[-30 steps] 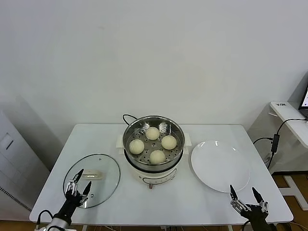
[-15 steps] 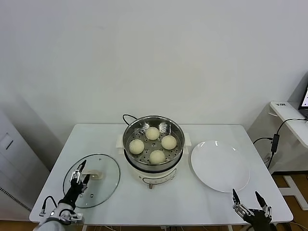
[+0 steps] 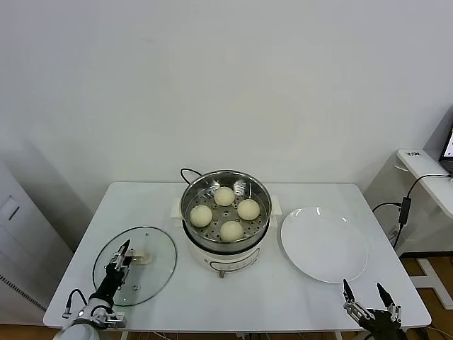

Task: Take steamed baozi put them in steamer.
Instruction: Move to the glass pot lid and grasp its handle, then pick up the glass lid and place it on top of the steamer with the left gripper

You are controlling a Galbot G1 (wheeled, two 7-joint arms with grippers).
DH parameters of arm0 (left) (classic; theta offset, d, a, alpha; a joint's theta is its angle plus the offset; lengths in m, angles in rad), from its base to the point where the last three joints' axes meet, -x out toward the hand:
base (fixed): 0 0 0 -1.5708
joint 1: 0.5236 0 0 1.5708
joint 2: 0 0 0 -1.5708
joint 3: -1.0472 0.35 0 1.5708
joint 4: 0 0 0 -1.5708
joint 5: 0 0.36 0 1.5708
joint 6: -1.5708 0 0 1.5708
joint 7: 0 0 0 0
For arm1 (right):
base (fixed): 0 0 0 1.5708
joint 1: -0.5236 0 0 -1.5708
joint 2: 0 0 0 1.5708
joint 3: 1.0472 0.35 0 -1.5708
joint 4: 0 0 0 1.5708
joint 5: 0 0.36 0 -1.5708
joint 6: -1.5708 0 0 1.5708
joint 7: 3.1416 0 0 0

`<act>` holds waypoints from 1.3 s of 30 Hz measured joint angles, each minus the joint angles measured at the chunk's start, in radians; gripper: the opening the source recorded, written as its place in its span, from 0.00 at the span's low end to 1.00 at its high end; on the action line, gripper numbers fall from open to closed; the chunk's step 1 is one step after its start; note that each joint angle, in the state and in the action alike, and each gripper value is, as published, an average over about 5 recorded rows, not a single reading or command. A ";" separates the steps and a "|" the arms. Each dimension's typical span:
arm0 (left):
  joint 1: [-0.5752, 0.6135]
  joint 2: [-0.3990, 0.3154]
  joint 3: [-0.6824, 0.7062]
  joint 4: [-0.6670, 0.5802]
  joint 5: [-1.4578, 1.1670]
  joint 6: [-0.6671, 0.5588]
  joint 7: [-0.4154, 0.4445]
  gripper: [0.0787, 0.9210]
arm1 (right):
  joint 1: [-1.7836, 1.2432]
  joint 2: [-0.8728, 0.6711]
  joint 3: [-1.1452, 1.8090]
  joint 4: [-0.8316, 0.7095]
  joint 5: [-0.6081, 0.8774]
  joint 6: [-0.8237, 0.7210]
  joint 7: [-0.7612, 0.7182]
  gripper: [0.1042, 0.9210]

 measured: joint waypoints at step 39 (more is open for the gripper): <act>0.026 0.363 0.225 -0.518 -0.462 0.478 0.187 0.05 | 0.019 -0.026 0.016 0.002 -0.005 -0.042 -0.042 0.88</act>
